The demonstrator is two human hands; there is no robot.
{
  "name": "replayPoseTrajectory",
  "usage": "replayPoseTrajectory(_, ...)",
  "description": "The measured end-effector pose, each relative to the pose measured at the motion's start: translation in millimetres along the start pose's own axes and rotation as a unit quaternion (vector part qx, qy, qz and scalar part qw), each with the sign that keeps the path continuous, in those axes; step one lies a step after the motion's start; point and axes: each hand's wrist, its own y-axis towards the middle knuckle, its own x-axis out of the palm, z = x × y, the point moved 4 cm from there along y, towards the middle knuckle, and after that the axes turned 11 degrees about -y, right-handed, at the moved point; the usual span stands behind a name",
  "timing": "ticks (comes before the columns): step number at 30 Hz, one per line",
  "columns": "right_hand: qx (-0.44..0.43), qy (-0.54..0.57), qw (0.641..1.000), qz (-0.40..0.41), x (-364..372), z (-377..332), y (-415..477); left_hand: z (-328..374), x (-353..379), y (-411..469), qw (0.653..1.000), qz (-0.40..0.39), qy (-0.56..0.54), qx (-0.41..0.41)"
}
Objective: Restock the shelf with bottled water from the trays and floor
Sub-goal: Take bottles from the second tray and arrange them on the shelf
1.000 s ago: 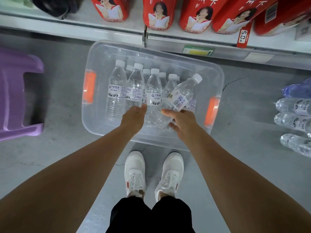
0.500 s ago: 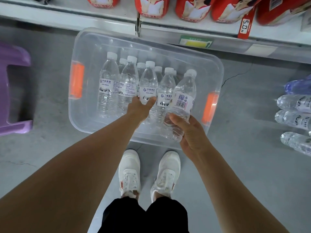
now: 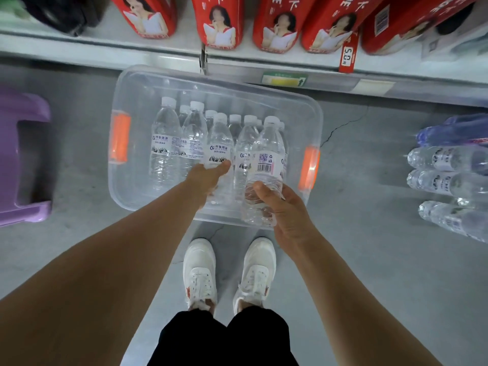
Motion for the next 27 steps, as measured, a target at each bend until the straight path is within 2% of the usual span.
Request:
replayPoseTrajectory(7,0.004,0.007,1.000,0.007,-2,-39,-82,36,-40,-104,0.996,-0.008,-0.065,0.060)
replayPoseTrajectory(12,-0.009,-0.005,1.000,0.000,9,-88,-162,52,-63,-216,0.993,-0.049,-0.091,0.063)
replayPoseTrajectory(18,-0.044,-0.007,0.999,-0.027,19,-148,-261,72,-80,-373,0.986,-0.064,-0.113,0.109)
replayPoseTrajectory(21,-0.088,-0.026,0.995,-0.029,19,-194,-327,90,-91,-466,0.975,-0.077,-0.123,0.169)
replayPoseTrajectory(24,-0.149,-0.058,0.987,-0.029,13,-243,-400,110,-111,-542,0.960,-0.055,-0.138,0.239)
replayPoseTrajectory(27,-0.201,-0.043,0.978,-0.039,7,-288,-461,139,-127,-614,0.933,-0.064,-0.154,0.320)
